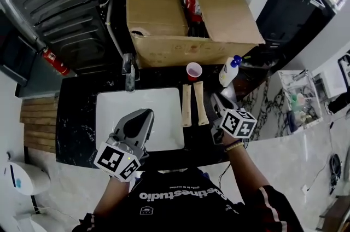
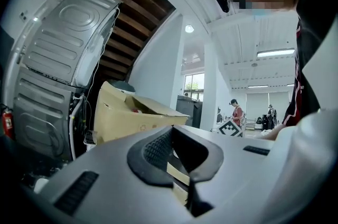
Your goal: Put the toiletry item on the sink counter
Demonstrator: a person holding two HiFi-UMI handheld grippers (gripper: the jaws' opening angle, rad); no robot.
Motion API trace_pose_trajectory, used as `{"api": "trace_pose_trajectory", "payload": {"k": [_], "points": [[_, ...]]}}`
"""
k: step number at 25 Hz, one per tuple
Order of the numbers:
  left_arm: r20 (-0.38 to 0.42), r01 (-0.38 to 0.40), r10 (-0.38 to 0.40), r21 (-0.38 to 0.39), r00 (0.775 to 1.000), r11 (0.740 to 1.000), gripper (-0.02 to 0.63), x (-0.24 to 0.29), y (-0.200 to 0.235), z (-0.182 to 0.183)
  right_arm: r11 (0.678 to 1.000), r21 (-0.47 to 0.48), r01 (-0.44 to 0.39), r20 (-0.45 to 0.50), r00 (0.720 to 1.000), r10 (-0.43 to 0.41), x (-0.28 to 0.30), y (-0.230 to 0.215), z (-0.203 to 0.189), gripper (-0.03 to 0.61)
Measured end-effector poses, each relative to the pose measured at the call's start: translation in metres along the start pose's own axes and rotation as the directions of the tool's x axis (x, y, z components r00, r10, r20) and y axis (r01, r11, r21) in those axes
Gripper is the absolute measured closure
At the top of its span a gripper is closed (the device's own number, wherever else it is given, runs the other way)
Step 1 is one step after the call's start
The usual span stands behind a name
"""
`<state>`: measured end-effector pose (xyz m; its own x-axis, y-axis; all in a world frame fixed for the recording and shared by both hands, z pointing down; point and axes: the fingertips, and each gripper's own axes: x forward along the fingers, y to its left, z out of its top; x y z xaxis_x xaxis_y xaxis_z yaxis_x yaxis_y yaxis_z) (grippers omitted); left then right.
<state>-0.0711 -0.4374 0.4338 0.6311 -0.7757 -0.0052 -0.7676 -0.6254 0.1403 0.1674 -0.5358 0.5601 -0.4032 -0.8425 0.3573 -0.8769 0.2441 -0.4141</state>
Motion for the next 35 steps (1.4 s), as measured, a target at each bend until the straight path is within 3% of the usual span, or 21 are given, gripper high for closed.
{"api": "trace_pose_trajectory", "payload": {"k": [4, 9, 13, 18, 21, 26, 30, 35], "points": [[0.041, -0.003, 0.002, 0.017, 0.999, 1.0, 0.6, -0.01, 0.0, 0.023, 0.992, -0.049, -0.115, 0.117, 0.986, 0.12, -0.038, 0.046, 0.048, 0.505], [0.098, 0.018, -0.022, 0.042, 0.995, 0.999, 0.6, -0.015, 0.001, 0.059, 0.951, -0.159, -0.264, 0.218, 0.93, 0.294, -0.083, 0.114, 0.095, 0.523], [0.127, 0.065, -0.071, 0.051, 0.989, 0.997, 0.6, -0.016, -0.009, 0.083, 0.893, -0.227, -0.389, 0.231, 0.869, 0.437, -0.113, 0.163, 0.109, 0.535], [0.13, 0.147, -0.154, 0.058, 0.979, 0.987, 0.6, -0.016, -0.031, 0.094, 0.774, -0.375, -0.51, 0.142, 0.793, 0.592, -0.139, 0.218, 0.101, 0.538], [0.129, 0.163, -0.169, 0.057, 0.977, 0.985, 0.6, -0.015, -0.038, 0.092, 0.753, -0.414, -0.512, 0.112, 0.792, 0.6, -0.145, 0.229, 0.096, 0.538], [0.125, 0.166, -0.172, 0.06, 0.977, 0.984, 0.6, -0.016, -0.041, 0.091, 0.773, -0.406, -0.486, 0.112, 0.813, 0.571, -0.147, 0.226, 0.093, 0.538], [0.117, 0.159, -0.166, 0.068, 0.979, 0.985, 0.6, -0.017, -0.04, 0.09, 0.794, -0.364, -0.488, 0.135, 0.815, 0.563, -0.146, 0.222, 0.095, 0.54], [0.114, 0.157, -0.164, 0.065, 0.98, 0.985, 0.6, -0.017, -0.042, 0.088, 0.778, -0.388, -0.494, 0.135, 0.805, 0.578, -0.152, 0.228, 0.095, 0.54]]}}
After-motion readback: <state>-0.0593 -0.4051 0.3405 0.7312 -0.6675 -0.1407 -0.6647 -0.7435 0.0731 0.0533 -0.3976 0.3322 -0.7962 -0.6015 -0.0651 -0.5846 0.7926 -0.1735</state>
